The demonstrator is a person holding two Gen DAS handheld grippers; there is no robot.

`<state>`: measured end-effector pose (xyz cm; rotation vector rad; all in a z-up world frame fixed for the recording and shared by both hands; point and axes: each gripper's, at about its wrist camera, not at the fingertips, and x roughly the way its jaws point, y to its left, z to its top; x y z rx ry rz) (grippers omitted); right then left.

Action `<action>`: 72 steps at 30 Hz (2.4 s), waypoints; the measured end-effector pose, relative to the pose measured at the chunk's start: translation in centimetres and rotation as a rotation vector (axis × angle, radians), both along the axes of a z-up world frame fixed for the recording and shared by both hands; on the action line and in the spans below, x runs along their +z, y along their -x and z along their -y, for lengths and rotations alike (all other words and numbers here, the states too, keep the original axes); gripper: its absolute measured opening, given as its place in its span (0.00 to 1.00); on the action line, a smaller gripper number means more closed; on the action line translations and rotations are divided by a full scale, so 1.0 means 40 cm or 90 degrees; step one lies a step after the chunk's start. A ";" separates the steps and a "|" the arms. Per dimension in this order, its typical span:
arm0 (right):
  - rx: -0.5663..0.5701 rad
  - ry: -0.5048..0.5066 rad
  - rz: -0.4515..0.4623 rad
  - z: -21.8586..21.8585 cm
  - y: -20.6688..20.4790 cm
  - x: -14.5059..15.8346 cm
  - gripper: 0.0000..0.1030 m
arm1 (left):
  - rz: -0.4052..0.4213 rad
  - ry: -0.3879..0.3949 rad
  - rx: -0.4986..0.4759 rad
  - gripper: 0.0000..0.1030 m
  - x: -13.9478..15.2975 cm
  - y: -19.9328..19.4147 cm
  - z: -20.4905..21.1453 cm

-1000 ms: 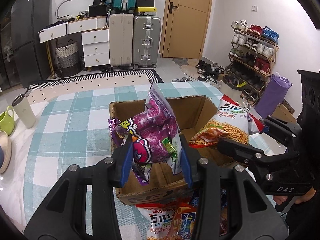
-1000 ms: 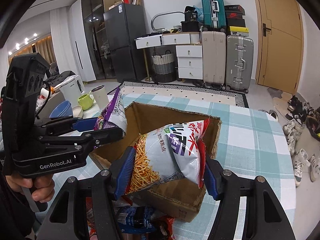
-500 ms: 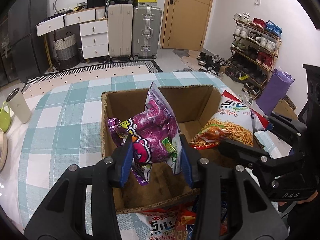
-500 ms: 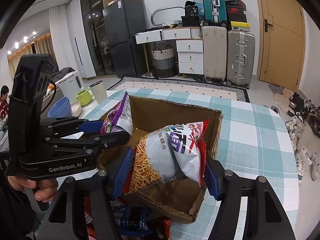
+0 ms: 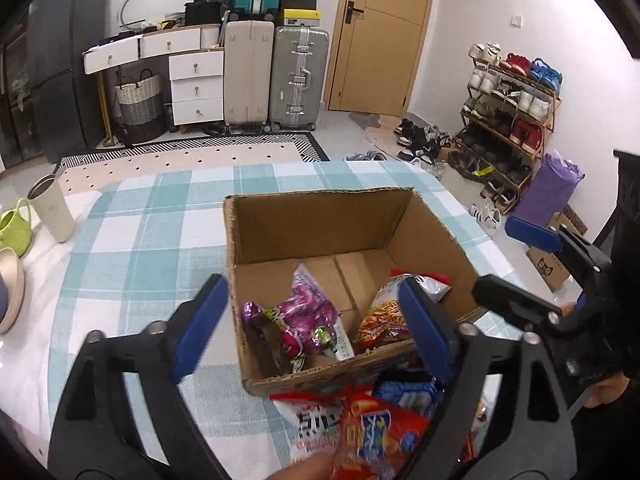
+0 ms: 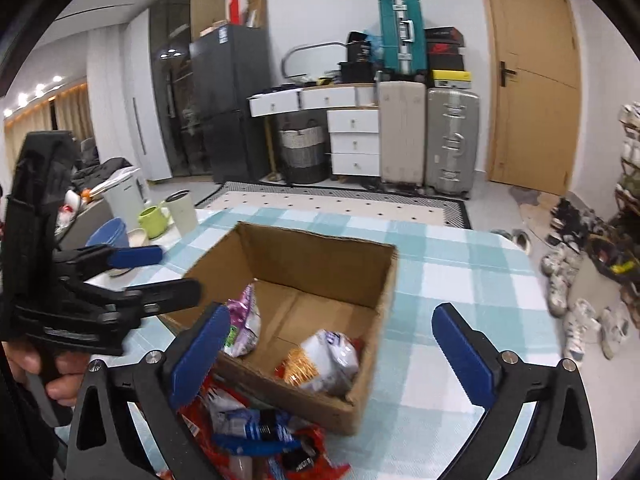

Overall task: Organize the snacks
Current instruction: 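Move both open tools back to the remaining snack pile, then grasp the silver bag with purple strip with the left tool while the right tool grasps the cracker pack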

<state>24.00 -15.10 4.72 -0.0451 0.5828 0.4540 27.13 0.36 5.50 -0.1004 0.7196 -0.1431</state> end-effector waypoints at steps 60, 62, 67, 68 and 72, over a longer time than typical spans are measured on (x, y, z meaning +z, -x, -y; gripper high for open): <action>-0.024 0.047 -0.171 0.083 0.217 -0.214 0.99 | -0.097 -0.015 -0.072 0.99 -0.152 0.460 0.083; -0.022 0.057 -0.183 0.076 0.210 -0.231 0.99 | -0.101 -0.020 -0.084 0.99 -0.159 0.462 0.092; -0.016 0.080 -0.212 0.062 0.194 -0.275 0.99 | -0.116 -0.041 -0.107 0.99 -0.180 0.465 0.114; -0.014 0.084 -0.216 0.059 0.191 -0.283 0.99 | -0.119 -0.047 -0.109 0.99 -0.185 0.463 0.119; -0.002 0.094 -0.229 0.048 0.183 -0.305 0.99 | -0.132 -0.057 -0.114 0.99 -0.206 0.458 0.129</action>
